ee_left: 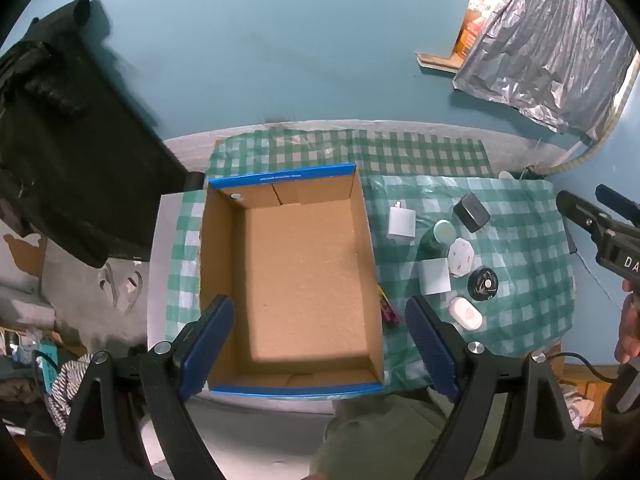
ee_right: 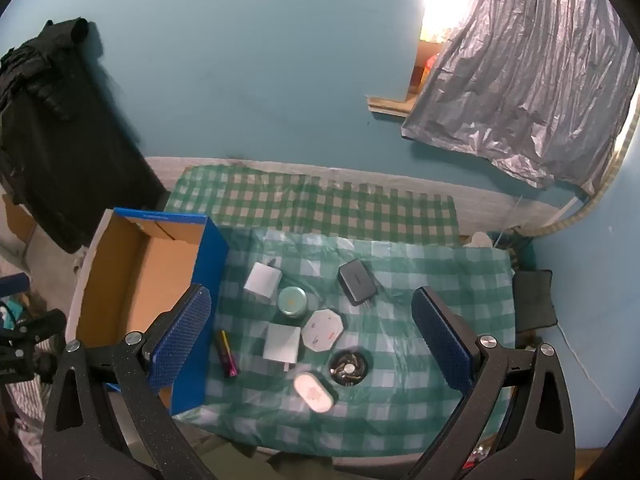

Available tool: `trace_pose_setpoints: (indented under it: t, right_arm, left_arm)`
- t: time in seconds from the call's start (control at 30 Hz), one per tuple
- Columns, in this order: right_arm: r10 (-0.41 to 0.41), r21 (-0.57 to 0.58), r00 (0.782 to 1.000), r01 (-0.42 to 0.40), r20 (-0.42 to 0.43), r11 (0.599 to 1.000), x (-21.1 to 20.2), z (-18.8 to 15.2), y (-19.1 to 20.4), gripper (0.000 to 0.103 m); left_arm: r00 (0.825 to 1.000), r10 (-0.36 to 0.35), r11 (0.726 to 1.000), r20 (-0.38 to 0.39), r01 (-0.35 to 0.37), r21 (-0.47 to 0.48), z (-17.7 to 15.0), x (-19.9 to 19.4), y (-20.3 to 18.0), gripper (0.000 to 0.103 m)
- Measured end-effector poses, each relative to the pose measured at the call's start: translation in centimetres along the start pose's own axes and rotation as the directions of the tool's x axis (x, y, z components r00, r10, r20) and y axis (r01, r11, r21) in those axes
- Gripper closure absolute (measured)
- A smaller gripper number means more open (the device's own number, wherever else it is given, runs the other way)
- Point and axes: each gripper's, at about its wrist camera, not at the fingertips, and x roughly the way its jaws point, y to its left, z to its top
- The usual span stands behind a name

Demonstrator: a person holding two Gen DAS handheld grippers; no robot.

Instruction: Organize rigid objects

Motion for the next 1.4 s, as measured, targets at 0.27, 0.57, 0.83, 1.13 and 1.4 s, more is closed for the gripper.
trace_pose_setpoints:
  t: [0.27, 0.57, 0.83, 1.13, 1.4]
  right_arm:
    - [-0.008, -0.005, 1.000, 0.008, -0.004, 1.000, 0.20, -0.09, 0.13, 0.002]
    - [-0.006, -0.008, 1.000, 0.005, -0.014, 1.000, 0.31, 0.39, 0.16, 0.002]
    - [-0.006, -0.008, 1.000, 0.006, -0.020, 1.000, 0.58, -0.27, 0.49, 0.002]
    - [-0.009, -0.009, 1.000, 0.008, -0.023, 1.000, 0.59, -0.26, 0.54, 0.002]
    - [-0.007, -0.009, 1.000, 0.006, -0.025, 1.000, 0.64, -0.13, 0.57, 0.002]
  left_arm:
    - [1.000, -0.009, 1.000, -0.011, 0.009, -0.011, 0.11, -0.06, -0.01, 0.015]
    - [1.000, -0.019, 1.000, -0.003, 0.019, -0.017, -0.41, 0.24, 0.33, 0.015]
    - [1.000, -0.006, 1.000, -0.007, 0.006, -0.003, -0.47, 0.53, 0.42, 0.015]
    - [1.000, 0.009, 1.000, -0.015, -0.009, -0.006, -0.37, 0.69, 0.42, 0.015]
    - [1.000, 0.009, 1.000, -0.017, -0.009, -0.004, -0.36, 0.71, 0.35, 0.015]
